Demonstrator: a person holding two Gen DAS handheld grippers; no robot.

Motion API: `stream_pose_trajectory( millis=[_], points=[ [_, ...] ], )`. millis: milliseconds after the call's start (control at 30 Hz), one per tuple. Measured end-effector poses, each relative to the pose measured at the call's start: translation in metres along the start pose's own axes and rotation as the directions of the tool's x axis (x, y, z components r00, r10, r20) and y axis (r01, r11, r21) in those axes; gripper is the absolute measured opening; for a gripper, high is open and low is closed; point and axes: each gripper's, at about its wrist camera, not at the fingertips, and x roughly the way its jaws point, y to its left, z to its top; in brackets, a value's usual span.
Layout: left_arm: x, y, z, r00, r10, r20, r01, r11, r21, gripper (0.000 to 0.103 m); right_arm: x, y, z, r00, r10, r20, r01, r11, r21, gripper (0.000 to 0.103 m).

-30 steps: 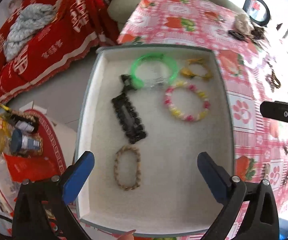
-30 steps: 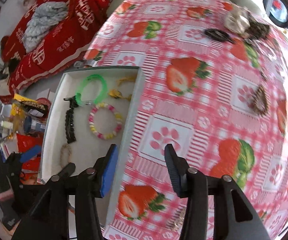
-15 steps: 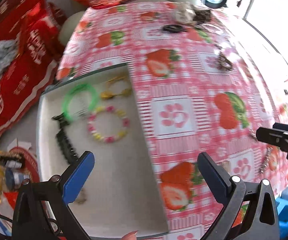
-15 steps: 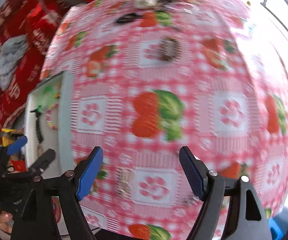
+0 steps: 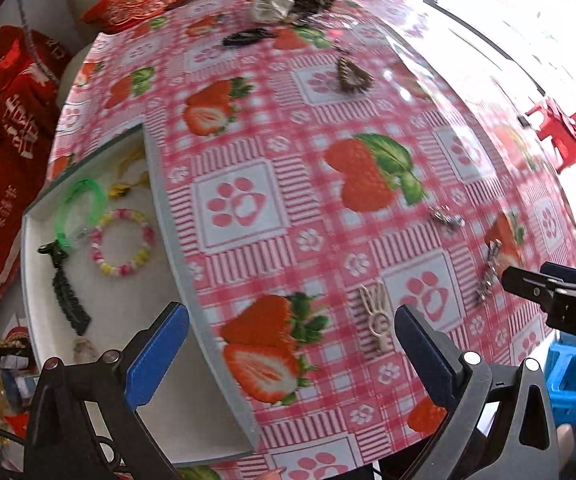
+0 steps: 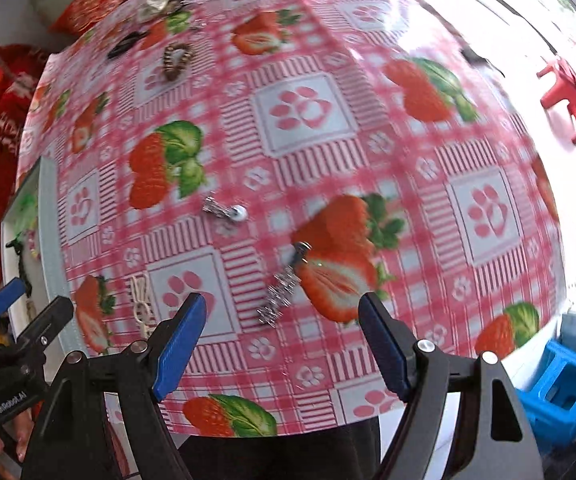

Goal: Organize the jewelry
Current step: 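Grasp the cream bunny-ear hair clip with the left gripper while the right grasps the silver star clip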

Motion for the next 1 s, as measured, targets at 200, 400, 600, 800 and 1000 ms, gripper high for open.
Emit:
stream_pose_trajectory(
  millis=[200, 400, 600, 800, 1000],
  points=[
    [0.008, -0.013, -0.007, 0.999, -0.029, -0.029, 0.029, 0.999, 0.014, 0.103, 0.003, -0.008, -0.005, 1.000, -0.008, 0.008, 0.008, 0.999, 0.033, 0.081],
    [0.017, -0.024, -0.011, 0.999, -0.016, -0.045, 0.017, 1.000, 0.011, 0.103, 0.010, -0.007, -0.001, 1.000, 0.008, 0.009, -0.008, 1.000, 0.015, 0.081],
    [0.023, -0.038, -0.013, 0.999, 0.010, -0.046, -0.009, 1.000, 0.029, 0.103, 0.020, -0.004, 0.004, 1.000, 0.025, 0.005, -0.024, 1.000, -0.017, 0.069],
    [0.033, -0.047, -0.015, 0.997, 0.026, -0.069, -0.025, 1.000, 0.016, 0.096, 0.032, -0.004, 0.005, 0.999, 0.031, -0.012, -0.032, 0.999, -0.036, 0.062],
    [0.042, -0.054, -0.019, 0.996, 0.032, -0.080, -0.031, 0.999, 0.009, 0.093, 0.037, -0.008, 0.007, 0.999, 0.032, -0.019, -0.033, 0.998, -0.051, 0.053]
  ],
)
